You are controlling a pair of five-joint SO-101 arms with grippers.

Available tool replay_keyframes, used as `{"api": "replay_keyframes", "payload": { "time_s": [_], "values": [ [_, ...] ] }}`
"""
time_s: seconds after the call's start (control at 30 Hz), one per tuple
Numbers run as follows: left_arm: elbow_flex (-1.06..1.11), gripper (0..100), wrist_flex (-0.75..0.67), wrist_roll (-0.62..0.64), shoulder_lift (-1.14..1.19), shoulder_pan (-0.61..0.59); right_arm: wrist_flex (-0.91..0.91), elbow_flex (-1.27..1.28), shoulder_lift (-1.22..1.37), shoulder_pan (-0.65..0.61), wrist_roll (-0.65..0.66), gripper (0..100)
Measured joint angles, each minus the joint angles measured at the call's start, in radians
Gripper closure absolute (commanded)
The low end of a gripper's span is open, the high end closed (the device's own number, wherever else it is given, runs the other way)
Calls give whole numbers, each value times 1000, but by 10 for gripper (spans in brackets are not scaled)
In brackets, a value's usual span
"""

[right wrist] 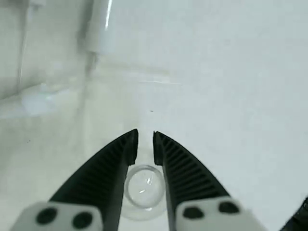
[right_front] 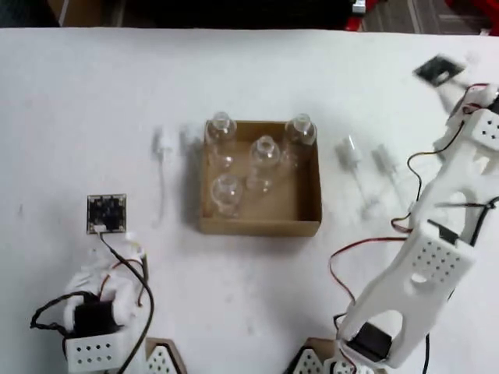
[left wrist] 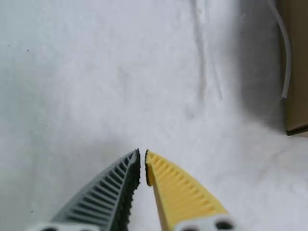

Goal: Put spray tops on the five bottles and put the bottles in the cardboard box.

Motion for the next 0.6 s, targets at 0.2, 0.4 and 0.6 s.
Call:
{"api": "replay_keyframes", "payload": {
  "time_s": [0.2, 0.4, 0.6],
  "values": [
    [0, 977, 0, 0, 0, 0, 0, 58, -203, -2, -146, 982],
    [0, 977, 0, 0, 0, 0, 0, 356, -512, -72, -164, 982],
    [0, 977, 0, 0, 0, 0, -2, 770, -994, -256, -181, 982]
  ]
}}
